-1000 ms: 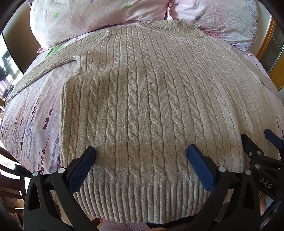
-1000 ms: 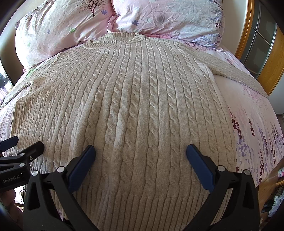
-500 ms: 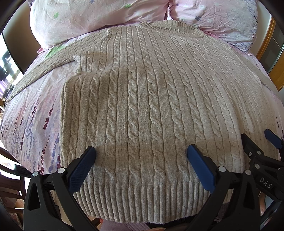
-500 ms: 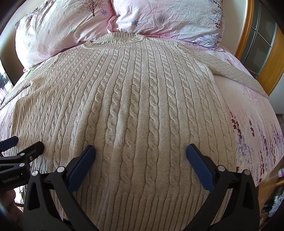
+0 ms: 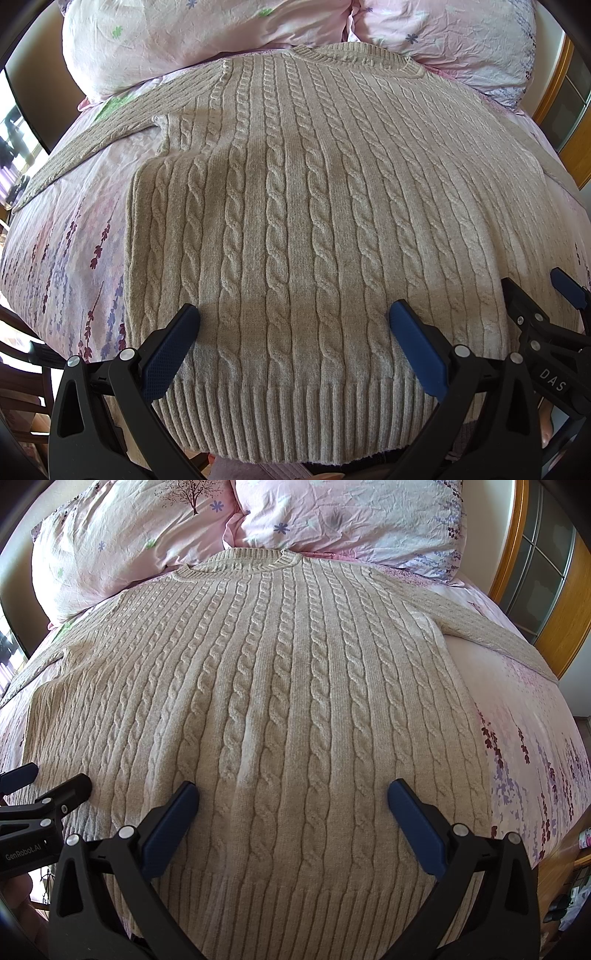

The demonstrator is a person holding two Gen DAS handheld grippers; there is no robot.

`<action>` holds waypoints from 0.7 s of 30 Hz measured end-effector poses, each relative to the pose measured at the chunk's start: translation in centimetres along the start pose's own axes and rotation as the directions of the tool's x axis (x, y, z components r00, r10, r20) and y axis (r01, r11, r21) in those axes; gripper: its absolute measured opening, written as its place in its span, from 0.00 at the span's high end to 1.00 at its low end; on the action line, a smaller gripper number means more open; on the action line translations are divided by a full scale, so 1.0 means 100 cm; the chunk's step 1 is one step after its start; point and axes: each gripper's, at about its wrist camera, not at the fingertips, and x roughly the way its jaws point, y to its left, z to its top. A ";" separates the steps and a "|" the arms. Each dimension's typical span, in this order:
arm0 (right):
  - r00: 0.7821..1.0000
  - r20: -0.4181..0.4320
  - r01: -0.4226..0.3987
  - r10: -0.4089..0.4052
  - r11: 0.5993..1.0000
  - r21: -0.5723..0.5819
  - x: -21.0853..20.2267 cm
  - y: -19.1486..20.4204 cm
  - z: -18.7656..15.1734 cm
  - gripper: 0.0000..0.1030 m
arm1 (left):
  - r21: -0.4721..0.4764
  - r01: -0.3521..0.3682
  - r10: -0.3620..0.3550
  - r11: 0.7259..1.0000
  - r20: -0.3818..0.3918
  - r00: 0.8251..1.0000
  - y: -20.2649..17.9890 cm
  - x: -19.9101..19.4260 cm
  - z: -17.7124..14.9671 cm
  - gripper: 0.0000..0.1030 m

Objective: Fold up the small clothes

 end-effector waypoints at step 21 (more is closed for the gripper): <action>0.947 0.282 -0.250 0.150 0.899 0.359 -0.037 -0.165 0.046 0.02 | 0.066 0.069 -0.074 0.995 0.071 0.995 0.004 -0.008 -0.002 0.01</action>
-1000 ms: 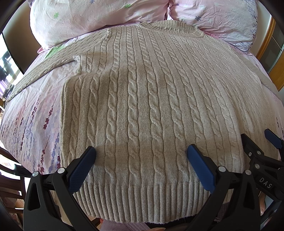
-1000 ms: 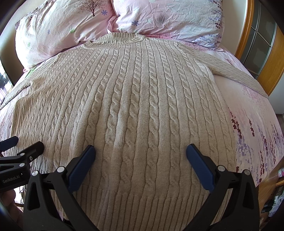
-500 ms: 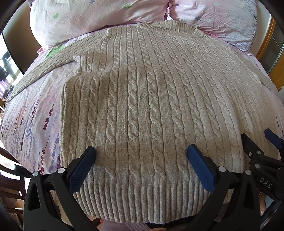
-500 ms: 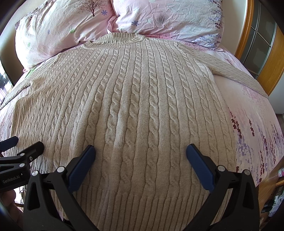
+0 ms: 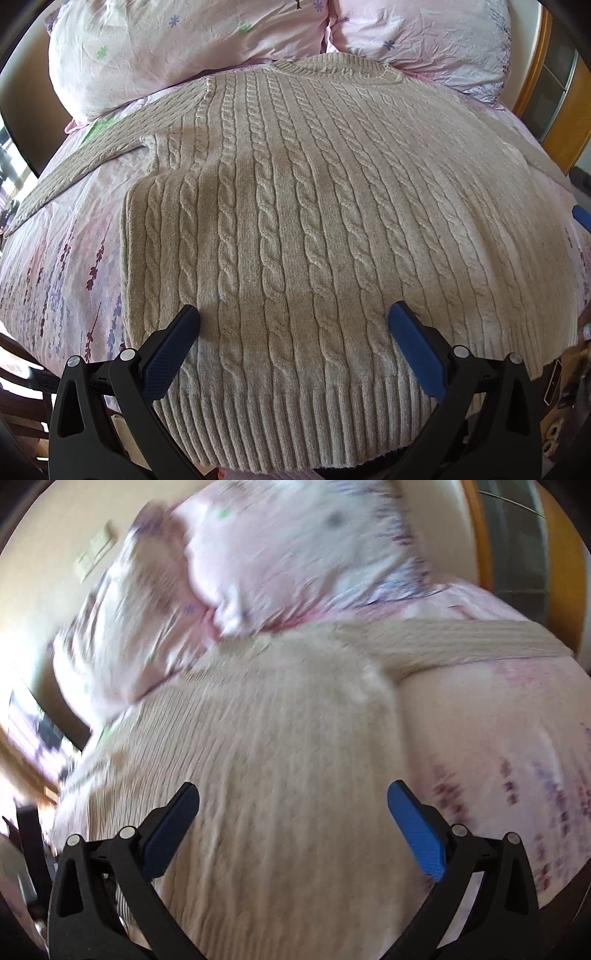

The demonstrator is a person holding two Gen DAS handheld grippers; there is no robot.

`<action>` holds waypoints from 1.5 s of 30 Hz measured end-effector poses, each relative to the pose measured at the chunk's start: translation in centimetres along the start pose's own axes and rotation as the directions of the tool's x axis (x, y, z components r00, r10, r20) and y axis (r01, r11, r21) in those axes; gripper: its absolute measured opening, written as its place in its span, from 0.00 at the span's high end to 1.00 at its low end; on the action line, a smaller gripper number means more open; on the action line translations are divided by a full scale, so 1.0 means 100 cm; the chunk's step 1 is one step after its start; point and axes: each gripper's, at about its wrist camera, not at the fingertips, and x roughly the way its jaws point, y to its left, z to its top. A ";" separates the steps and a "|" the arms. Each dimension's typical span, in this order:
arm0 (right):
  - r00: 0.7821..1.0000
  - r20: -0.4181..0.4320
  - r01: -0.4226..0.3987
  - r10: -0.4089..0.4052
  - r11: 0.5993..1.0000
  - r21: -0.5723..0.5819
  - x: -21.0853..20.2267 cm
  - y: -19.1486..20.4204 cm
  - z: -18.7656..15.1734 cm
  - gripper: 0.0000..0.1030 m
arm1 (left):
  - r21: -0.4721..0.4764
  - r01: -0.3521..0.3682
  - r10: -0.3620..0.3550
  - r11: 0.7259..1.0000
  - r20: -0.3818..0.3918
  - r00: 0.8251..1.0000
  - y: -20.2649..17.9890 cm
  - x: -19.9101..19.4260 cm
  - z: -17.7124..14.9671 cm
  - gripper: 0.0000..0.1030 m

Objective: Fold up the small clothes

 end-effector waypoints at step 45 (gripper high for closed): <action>0.885 -0.241 -0.460 0.398 0.823 -0.334 0.118 0.202 0.016 0.35 | -0.811 0.321 0.117 0.489 0.426 0.897 0.387 -0.004 0.007 0.36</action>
